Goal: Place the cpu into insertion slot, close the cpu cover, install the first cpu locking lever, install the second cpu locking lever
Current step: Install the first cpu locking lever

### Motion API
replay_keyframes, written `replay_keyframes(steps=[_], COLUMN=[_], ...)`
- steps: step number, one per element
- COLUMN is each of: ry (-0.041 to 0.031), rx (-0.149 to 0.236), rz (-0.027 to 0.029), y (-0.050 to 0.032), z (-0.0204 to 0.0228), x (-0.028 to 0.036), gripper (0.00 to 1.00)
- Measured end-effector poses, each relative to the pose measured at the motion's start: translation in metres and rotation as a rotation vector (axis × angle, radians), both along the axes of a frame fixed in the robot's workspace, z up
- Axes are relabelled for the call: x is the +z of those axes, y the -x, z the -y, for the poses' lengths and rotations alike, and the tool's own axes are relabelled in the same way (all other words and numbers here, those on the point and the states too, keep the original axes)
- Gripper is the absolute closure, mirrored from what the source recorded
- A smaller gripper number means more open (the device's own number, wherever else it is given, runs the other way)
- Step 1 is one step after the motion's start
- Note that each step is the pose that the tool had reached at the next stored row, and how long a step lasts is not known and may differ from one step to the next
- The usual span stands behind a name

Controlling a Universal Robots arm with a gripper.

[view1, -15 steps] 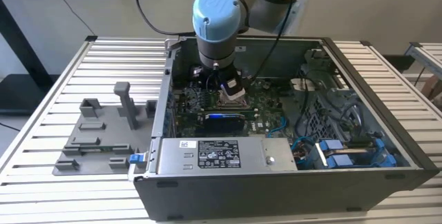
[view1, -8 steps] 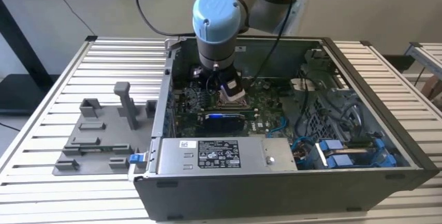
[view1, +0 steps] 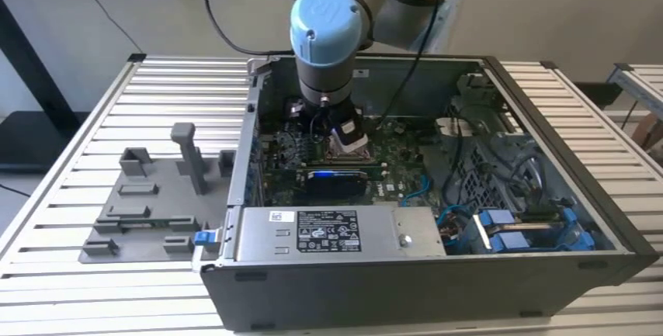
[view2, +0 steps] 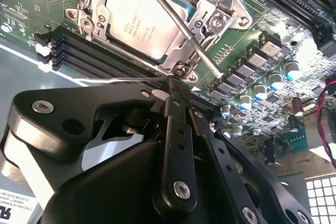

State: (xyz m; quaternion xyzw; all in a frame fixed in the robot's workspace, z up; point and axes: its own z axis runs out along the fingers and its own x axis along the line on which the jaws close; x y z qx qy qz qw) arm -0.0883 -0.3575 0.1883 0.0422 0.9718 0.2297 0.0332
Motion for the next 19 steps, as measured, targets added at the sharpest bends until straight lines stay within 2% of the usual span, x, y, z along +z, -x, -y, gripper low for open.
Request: replay_keyframes(steps=[19], ry=[-0.0001], rx=[0.0], rz=[0.0002], y=[-0.0141], z=[-0.0019], x=[-0.0009], gripper=[0.89])
